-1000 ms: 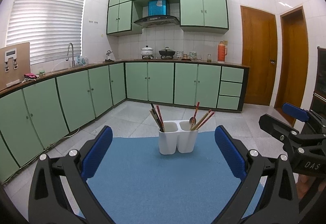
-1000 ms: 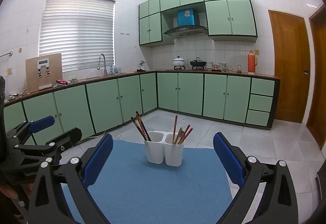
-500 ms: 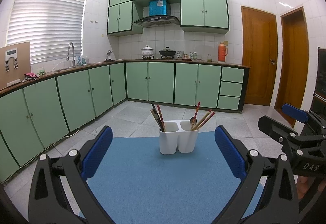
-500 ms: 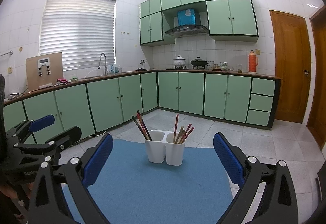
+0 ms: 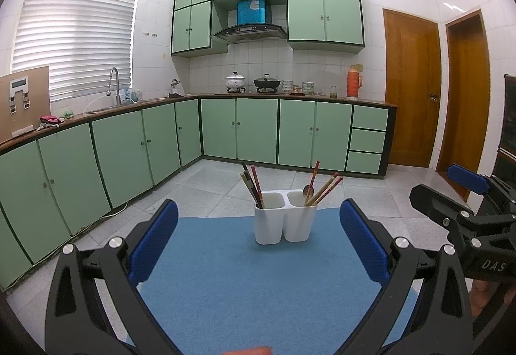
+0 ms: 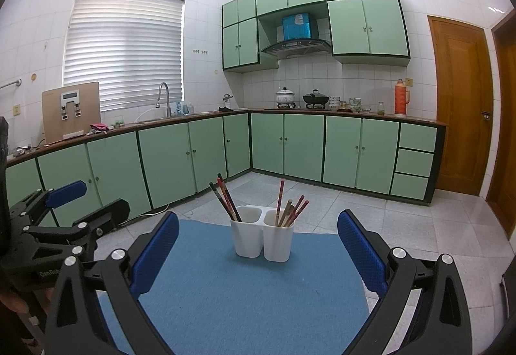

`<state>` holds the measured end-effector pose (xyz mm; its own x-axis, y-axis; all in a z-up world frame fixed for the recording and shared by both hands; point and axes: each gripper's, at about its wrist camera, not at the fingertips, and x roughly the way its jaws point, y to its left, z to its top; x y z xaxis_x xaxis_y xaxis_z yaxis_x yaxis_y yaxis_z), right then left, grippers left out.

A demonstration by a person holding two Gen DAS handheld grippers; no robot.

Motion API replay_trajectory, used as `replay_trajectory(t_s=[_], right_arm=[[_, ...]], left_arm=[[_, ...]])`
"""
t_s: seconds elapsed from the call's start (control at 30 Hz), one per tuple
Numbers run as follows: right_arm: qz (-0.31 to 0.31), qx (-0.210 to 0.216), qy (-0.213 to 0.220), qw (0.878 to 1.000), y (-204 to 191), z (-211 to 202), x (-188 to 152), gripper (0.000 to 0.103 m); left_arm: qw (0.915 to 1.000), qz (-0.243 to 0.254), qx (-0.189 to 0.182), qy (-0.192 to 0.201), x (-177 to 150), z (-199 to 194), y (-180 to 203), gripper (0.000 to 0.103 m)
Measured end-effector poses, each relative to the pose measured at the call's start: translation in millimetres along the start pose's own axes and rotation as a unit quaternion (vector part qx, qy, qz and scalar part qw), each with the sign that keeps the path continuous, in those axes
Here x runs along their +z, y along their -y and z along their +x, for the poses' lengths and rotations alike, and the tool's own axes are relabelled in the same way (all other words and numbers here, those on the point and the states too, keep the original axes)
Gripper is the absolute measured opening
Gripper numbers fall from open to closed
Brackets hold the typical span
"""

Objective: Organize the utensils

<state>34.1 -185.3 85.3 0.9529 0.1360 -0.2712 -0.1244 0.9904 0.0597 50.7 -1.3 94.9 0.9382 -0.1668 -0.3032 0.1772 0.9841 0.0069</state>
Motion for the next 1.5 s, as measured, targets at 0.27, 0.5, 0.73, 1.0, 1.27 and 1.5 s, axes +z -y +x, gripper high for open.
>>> replay_trajectory(t_s=[0.27,0.5,0.73,1.0,1.27,1.5], right_arm=[[-0.001,0.000,-0.001,1.000,-1.6,-0.4,-3.6,0.097],[-0.001,0.000,-0.001,1.000,-1.6,-0.4,-3.2,0.097],[-0.001,0.000,-0.001,1.000,-1.4,-0.4,-3.0,0.097],[-0.001,0.000,-0.002,1.000,-2.1,0.4,-3.7,0.097],[0.000,0.000,-0.002,1.000,-2.4,0.5,-4.9,0.097],[0.001,0.000,-0.002,1.000,-2.1,0.8,-6.4,0.097]], left_arm=[[1.0000,-0.002,0.002,0.001,0.1,0.7,-2.2,0.097],[1.0000,-0.001,0.003,0.000,0.0,1.4,-2.2,0.097],[1.0000,-0.003,0.003,-0.001,-0.6,2.3,-4.8,0.097],[1.0000,-0.005,0.004,-0.003,-1.4,3.2,-9.0,0.097],[1.0000,-0.005,0.004,-0.004,-1.1,6.3,-7.9,0.097],[1.0000,-0.006,0.005,-0.004,-2.1,6.9,-7.9,0.097]])
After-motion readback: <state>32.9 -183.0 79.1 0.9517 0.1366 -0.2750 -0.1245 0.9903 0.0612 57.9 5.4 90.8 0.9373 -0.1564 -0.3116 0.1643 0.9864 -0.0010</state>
